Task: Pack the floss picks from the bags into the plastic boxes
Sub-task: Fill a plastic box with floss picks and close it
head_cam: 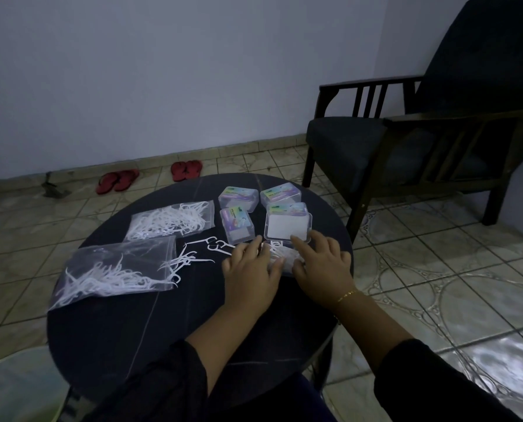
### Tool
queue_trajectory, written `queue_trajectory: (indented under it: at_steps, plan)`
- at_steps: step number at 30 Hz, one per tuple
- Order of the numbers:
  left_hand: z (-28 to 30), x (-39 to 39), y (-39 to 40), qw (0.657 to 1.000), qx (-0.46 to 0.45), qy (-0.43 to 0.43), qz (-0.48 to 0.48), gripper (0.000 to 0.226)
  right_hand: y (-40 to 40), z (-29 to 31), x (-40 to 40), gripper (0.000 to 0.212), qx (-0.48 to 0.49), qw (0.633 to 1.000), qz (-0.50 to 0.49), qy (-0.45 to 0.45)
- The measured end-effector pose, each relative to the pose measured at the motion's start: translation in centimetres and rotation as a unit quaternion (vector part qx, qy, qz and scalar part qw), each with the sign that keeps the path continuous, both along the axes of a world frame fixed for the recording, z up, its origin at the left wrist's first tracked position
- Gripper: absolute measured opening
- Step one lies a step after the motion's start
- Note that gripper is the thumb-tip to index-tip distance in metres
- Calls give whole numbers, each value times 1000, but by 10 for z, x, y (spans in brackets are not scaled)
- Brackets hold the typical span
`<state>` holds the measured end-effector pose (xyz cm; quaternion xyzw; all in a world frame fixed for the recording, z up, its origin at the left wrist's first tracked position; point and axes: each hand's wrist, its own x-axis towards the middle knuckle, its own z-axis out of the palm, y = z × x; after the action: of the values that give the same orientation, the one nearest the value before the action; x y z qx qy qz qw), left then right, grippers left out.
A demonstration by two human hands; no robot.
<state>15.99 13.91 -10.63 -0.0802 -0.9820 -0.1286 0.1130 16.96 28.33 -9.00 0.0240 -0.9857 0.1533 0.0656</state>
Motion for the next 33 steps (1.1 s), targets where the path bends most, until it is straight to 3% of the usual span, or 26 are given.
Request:
queue_trajectory:
  at_steps: [4, 8, 12, 16, 24, 28, 33]
  plan:
    - [0, 6, 9, 999, -5, 6, -45, 72, 1, 2, -1, 39, -5, 1000, -19, 0]
    - [3, 3, 7, 998, -16, 21, -55, 65, 4, -3, 4, 40, 9, 999, -27, 18]
    - [8, -1, -1, 990, -86, 8, -113, 48, 4, -3, 7, 33, 28, 997, 1, 73]
    - [11, -4, -7, 990, -106, 2, -96, 48, 5, -4, 7, 37, 61, 996, -23, 52]
    - [5, 0, -5, 990, -61, -28, -120, 57, 3, -8, 7, 43, 40, 999, -17, 27]
    - [6, 2, -6, 992, -53, -24, -110, 58, -1, -10, 7, 34, 41, 995, -38, 86]
    - [4, 5, -20, 996, -49, -18, -74, 56, -9, -9, 8, 31, 33, 994, -43, 94]
